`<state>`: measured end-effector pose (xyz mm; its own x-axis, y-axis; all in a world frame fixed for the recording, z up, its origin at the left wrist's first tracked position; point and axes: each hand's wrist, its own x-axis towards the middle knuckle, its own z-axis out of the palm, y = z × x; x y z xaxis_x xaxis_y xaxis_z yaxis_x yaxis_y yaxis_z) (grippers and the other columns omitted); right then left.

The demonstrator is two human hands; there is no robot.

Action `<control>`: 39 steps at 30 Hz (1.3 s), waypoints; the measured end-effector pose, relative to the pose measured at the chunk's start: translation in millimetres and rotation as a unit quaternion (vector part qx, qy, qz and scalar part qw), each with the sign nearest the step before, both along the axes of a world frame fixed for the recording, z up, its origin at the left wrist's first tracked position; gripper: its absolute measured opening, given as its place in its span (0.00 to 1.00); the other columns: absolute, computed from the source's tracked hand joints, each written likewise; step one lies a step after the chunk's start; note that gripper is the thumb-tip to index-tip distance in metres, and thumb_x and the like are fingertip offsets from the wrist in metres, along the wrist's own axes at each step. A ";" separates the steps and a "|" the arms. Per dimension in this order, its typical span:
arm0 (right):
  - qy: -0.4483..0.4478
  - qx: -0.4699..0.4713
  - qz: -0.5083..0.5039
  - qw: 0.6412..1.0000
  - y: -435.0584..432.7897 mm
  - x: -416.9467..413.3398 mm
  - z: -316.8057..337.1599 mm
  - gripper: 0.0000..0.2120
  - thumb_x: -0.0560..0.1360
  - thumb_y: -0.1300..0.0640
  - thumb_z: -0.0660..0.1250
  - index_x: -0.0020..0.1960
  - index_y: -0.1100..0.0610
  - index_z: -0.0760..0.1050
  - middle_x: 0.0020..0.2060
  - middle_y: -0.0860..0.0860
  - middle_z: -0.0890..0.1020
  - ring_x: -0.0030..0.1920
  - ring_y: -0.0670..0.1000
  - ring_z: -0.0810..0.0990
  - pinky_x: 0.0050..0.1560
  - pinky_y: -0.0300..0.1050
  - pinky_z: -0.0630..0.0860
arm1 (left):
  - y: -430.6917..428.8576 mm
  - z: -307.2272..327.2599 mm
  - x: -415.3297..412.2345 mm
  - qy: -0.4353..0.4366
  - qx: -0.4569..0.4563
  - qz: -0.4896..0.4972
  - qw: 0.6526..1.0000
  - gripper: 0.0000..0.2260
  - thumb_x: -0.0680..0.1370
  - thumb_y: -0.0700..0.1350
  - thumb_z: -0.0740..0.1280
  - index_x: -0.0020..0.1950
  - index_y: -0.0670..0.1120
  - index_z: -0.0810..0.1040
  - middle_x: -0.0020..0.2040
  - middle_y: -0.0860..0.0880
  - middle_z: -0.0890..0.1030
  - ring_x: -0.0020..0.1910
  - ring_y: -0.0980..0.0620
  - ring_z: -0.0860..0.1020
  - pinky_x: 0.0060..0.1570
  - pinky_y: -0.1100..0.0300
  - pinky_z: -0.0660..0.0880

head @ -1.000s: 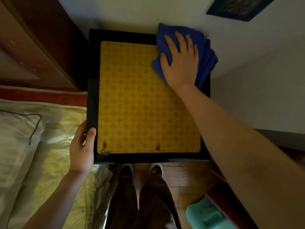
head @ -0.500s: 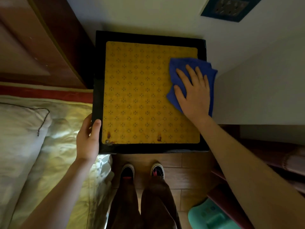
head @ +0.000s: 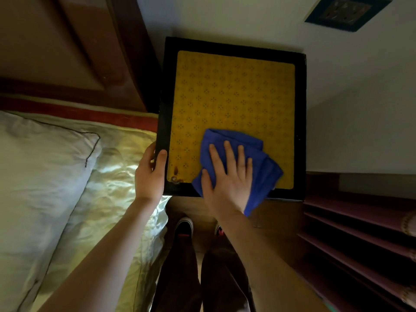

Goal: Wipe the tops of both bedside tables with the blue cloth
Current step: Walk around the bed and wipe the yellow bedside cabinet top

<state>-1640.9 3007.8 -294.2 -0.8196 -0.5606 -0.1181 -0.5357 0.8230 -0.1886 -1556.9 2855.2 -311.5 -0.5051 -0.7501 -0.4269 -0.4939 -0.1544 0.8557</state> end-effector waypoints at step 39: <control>-0.397 -0.357 -0.466 0.706 9.0 -0.9 92.8 0.10 0.74 0.55 0.72 0.52 0.53 0.74 0.42 0.44 0.78 0.45 0.50 0.79 0.45 0.45 0.77 | 6.3 50.4 12.2 -0.097 0.026 -0.052 0.994 0.10 0.82 0.48 0.58 0.62 0.51 0.74 0.52 0.53 0.80 0.52 0.48 0.77 0.47 0.56 0.72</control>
